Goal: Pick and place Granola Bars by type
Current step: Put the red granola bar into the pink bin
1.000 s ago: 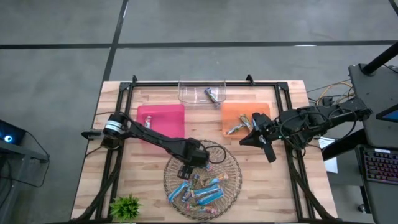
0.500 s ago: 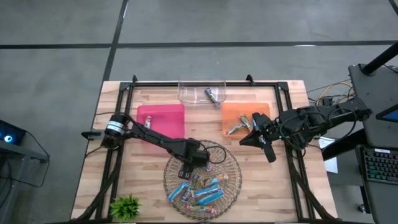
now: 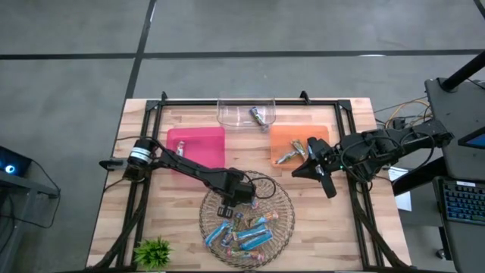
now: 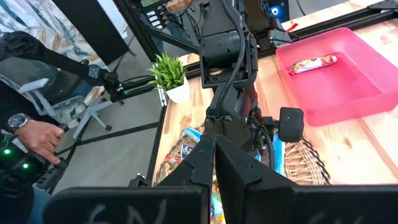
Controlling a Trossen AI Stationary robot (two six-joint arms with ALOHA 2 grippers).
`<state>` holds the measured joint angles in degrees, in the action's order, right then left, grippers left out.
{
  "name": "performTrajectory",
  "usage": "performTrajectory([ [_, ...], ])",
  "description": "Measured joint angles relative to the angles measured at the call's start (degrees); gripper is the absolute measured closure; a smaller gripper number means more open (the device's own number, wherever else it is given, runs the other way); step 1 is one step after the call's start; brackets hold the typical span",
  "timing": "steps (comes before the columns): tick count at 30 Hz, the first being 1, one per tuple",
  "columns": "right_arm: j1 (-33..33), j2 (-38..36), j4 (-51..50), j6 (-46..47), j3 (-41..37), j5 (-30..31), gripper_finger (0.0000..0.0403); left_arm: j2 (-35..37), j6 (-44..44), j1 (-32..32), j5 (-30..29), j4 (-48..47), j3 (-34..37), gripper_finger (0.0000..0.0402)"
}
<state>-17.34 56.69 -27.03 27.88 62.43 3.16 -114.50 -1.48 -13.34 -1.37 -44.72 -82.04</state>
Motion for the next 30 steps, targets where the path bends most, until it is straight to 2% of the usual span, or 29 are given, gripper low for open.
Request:
performTrajectory([
  [8, 0.0, 0.0, 0.0, 0.0, 0.0, 0.0, 0.0394, 0.0, 0.0, 0.0, 0.0, -0.5, -0.5, 0.0333],
  [22, 0.0, 0.0, -0.1, 0.0, 0.0, 0.0, 0.0394, 1.3, -1.3, 0.3, -0.6, -7.9, -7.9, 0.0333],
  [30, 0.0, 0.0, -0.2, 0.1, 0.0, 0.0, 0.0394, 1.3, -1.2, 0.9, -1.7, -8.7, -8.7, 0.0333],
])
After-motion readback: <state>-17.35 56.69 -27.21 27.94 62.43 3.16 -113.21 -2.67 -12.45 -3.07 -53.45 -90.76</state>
